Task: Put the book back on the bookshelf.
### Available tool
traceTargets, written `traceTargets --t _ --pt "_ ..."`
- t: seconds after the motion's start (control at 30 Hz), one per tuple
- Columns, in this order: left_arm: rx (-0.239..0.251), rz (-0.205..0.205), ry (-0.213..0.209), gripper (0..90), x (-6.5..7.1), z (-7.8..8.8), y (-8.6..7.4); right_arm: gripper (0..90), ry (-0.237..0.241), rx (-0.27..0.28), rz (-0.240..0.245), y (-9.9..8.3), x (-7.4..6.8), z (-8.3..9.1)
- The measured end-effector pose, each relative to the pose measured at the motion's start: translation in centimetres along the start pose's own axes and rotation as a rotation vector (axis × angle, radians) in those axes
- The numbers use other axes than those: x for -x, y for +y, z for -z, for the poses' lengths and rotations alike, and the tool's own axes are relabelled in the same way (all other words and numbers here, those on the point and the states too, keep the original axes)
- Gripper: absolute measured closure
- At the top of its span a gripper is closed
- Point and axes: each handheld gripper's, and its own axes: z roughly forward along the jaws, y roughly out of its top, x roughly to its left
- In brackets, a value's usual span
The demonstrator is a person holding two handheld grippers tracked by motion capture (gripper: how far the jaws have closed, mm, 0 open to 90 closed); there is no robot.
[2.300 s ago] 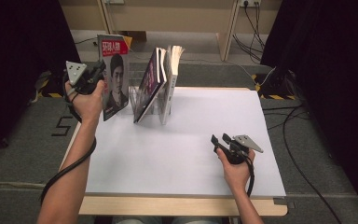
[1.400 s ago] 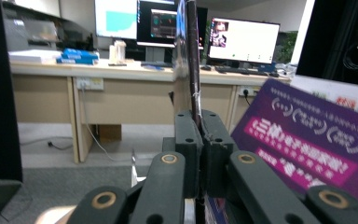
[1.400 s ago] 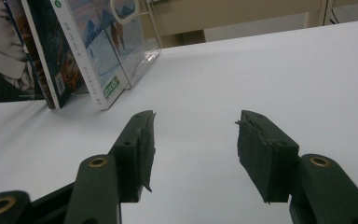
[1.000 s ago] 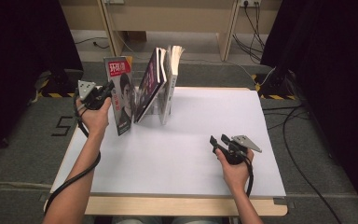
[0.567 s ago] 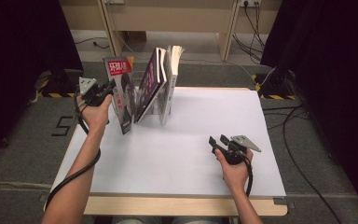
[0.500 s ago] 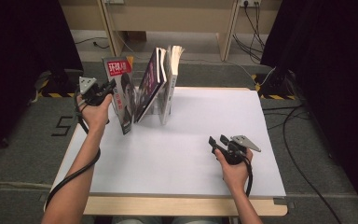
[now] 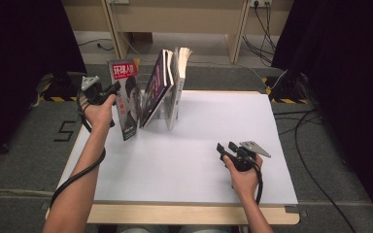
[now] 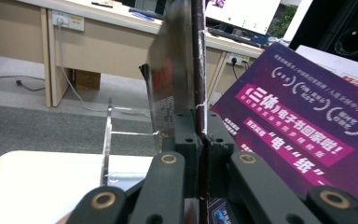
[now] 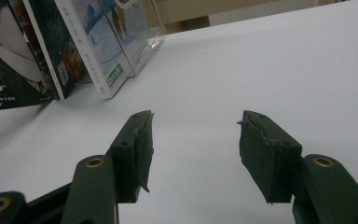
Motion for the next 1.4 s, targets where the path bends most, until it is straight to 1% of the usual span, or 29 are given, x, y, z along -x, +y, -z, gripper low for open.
traceTargets --t 0.2,0.3,0.43,0.53,0.57,0.73,1.03,1.17,1.27,1.4 --pt "0.021 -0.052 -0.014 86.2 0.7 0.3 0.4 44.9 -0.007 0.004 0.001 -0.1 0.0 0.0" --pt "0.027 -0.074 -0.005 86.3 0.9 0.5 0.7 44.9 -0.007 0.005 0.000 -0.1 0.0 0.0" --pt "0.040 -0.078 -0.008 86.3 0.9 0.5 1.1 44.9 -0.006 0.003 0.001 -0.1 0.0 0.0" --pt "0.049 -0.091 -0.008 86.3 1.1 0.5 1.3 45.0 -0.005 0.001 0.000 -0.1 -0.1 0.0" --pt "0.052 -0.101 -0.003 86.4 1.2 0.5 1.5 45.0 -0.005 0.002 -0.002 -0.1 -0.1 0.0" --pt "0.079 -0.114 -0.004 86.4 1.2 0.4 2.2 45.0 -0.005 0.001 0.002 -0.2 0.0 0.0" --pt "0.131 -0.134 -0.008 86.4 1.4 -0.4 3.6 45.1 -0.003 0.004 0.005 -0.2 0.0 -0.1" --pt "0.150 -0.160 -0.007 86.5 1.5 -1.0 4.3 45.1 -0.004 0.007 0.001 -0.2 0.1 0.0" --pt "0.170 -0.186 0.006 86.5 1.5 -1.3 4.9 45.1 -0.004 0.008 0.000 -0.2 0.1 0.0" --pt "0.197 -0.191 0.024 86.4 0.9 -1.8 5.0 45.2 -0.003 0.008 0.004 -0.2 0.1 0.0"
